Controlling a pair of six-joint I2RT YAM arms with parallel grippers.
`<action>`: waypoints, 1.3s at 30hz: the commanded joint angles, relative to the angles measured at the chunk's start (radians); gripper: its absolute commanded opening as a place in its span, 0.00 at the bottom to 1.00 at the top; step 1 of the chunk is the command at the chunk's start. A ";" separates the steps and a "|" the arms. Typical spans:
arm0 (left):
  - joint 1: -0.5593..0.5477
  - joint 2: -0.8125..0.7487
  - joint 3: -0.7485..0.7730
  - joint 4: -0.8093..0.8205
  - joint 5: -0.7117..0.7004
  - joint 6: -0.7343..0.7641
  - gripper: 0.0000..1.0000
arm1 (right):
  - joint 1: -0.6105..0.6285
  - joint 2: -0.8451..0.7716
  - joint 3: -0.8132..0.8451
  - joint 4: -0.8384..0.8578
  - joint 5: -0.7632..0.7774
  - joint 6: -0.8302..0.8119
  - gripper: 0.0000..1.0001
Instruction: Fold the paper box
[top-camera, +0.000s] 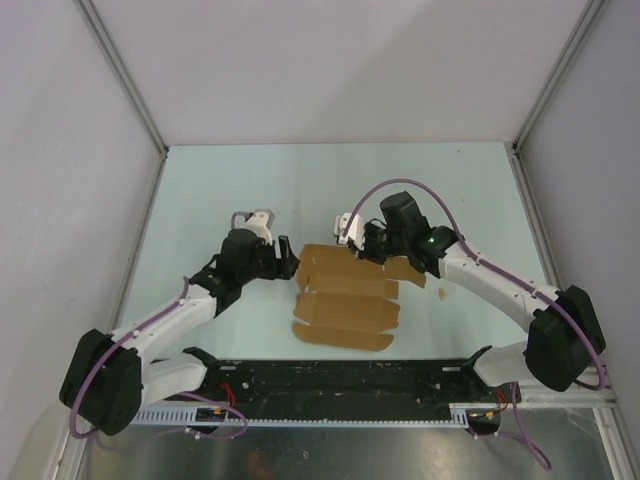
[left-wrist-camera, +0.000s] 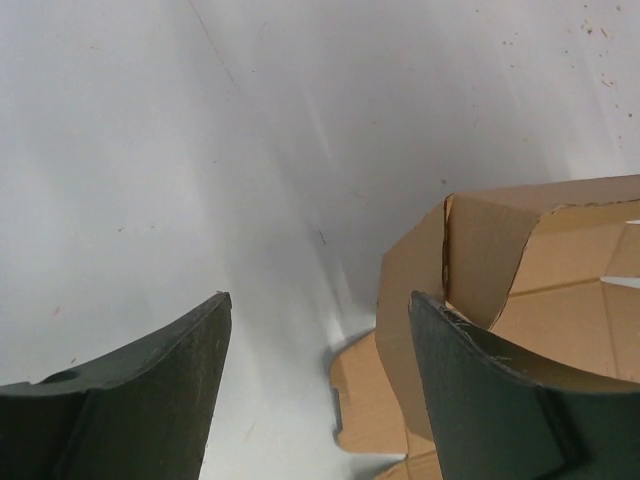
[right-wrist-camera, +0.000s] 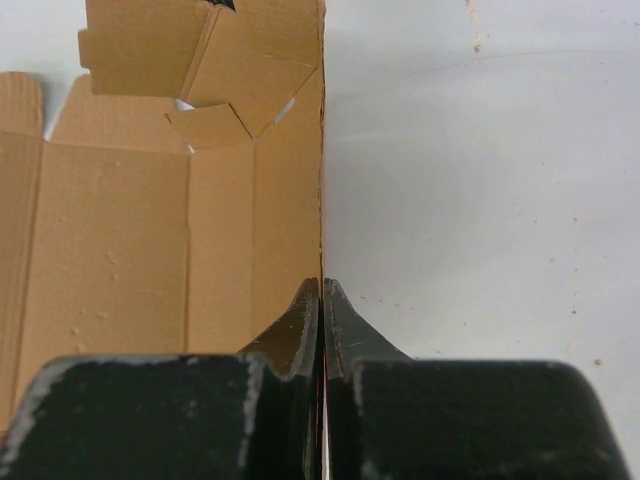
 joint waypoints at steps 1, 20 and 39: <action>0.005 0.044 -0.037 0.133 -0.005 -0.018 0.77 | -0.003 0.006 -0.025 0.121 0.032 -0.041 0.00; -0.002 0.076 -0.134 0.272 0.055 -0.003 0.76 | 0.134 -0.071 -0.332 0.520 0.336 -0.072 0.00; -0.052 -0.141 -0.300 0.328 0.040 -0.024 0.74 | 0.384 -0.151 -0.540 0.766 0.730 -0.142 0.00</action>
